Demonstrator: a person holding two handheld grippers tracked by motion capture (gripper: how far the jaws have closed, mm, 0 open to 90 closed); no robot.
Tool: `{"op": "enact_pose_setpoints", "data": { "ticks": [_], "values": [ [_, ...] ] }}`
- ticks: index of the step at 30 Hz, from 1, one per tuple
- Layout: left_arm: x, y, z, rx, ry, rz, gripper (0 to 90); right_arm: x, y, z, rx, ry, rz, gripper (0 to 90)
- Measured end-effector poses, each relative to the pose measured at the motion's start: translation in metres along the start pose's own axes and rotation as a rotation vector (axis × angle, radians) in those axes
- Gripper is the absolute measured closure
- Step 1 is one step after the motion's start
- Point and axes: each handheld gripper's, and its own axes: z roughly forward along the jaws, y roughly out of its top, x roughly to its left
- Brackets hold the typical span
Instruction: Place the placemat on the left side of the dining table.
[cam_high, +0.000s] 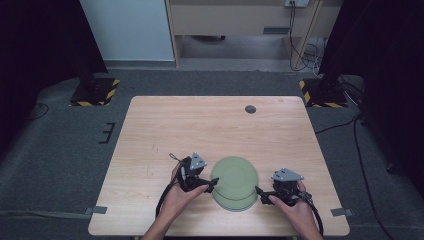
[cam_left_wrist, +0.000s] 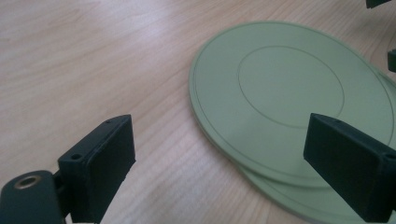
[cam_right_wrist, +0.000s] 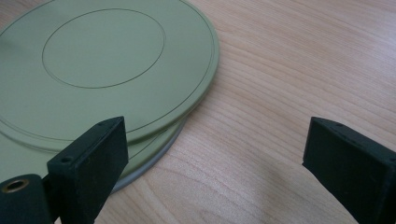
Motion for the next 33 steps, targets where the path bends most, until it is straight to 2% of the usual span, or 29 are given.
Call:
{"op": "enact_pose_setpoints", "data": {
  "ticks": [2, 6, 10, 15, 16, 21, 24, 26, 33],
  "values": [
    [0.002, 0.011, 0.005, 0.028, -0.026, 0.010, 6.1, 0.000, 0.000, -0.001, -0.002, 0.003, 0.002, 7.1],
    [0.004, 0.018, 0.012, 0.052, -0.045, 0.015, 5.0, 0.000, 0.000, -0.001, -0.005, 0.005, -0.001, 7.2],
    [0.007, 0.024, 0.022, 0.070, -0.062, 0.000, 7.1, 0.001, 0.000, -0.001, -0.007, 0.008, -0.013, 7.9],
    [0.009, 0.025, 0.030, 0.100, -0.066, -0.001, 13.1, 0.001, 0.000, 0.000, -0.007, 0.010, -0.014, 10.5],
    [0.012, 0.025, 0.034, 0.108, -0.055, -0.006, 15.9, 0.002, 0.000, 0.000, -0.006, 0.015, -0.017, 11.7],
    [0.020, 0.023, 0.043, 0.135, -0.060, -0.025, 19.8, 0.004, 0.000, 0.001, -0.004, 0.027, -0.030, 14.3],
    [0.022, 0.022, 0.047, 0.146, -0.063, -0.030, 20.7, 0.005, 0.000, 0.002, -0.004, 0.030, -0.029, 14.9],
    [0.022, 0.022, 0.050, 0.156, -0.056, -0.019, 21.2, 0.005, 0.000, 0.002, -0.003, 0.035, -0.034, 15.1],
    [0.023, 0.024, 0.055, 0.165, -0.082, -0.037, 23.0, 0.008, 0.000, 0.003, 0.000, 0.044, -0.047, 15.2]
  ]
}}
